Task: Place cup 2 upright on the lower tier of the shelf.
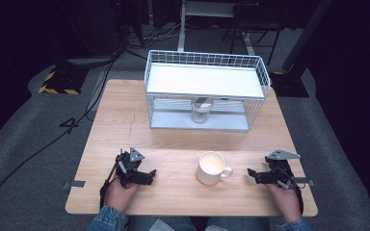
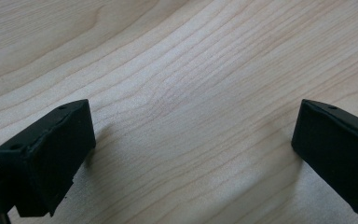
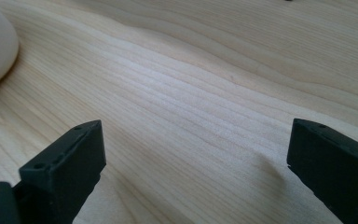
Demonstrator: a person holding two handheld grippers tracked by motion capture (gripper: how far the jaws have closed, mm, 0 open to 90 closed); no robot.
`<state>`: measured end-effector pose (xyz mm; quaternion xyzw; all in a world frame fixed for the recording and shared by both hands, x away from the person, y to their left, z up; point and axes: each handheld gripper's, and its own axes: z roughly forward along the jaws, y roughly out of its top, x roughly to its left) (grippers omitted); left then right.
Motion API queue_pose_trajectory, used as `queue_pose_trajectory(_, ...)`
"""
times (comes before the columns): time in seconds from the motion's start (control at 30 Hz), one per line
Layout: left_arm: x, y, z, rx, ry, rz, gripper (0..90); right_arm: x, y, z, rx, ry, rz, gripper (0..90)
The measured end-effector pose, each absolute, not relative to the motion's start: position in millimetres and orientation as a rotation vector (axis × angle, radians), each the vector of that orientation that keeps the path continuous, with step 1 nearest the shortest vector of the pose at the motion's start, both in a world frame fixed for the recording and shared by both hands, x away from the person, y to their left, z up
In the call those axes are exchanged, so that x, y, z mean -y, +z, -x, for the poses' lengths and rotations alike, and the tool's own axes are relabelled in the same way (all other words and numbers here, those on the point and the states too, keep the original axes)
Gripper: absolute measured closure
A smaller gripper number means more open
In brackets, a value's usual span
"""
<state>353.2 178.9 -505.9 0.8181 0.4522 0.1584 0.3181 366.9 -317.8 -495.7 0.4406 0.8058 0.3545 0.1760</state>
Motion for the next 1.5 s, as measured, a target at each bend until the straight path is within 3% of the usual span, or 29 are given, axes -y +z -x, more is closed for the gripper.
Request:
queue_pose_trajectory(0.67, -178, -506, -351, -1.208, 0.426, -2.141, 0.7, 302, -445, -355, -2.285, 1.208, -1.195, 4.6)
queue_pose_trajectory(0.97, -177, -506, -350, -1.206, 0.430, -2.141, 0.7, 264, -420, -349, -2.345, 1.290, -0.990, 4.1)
queue_pose_trajectory(1.5, -176, -506, -350, -1.210, 0.429, -2.139, 0.5, 200, -432, -343, -2.438, 1.363, -0.815, 0.0)
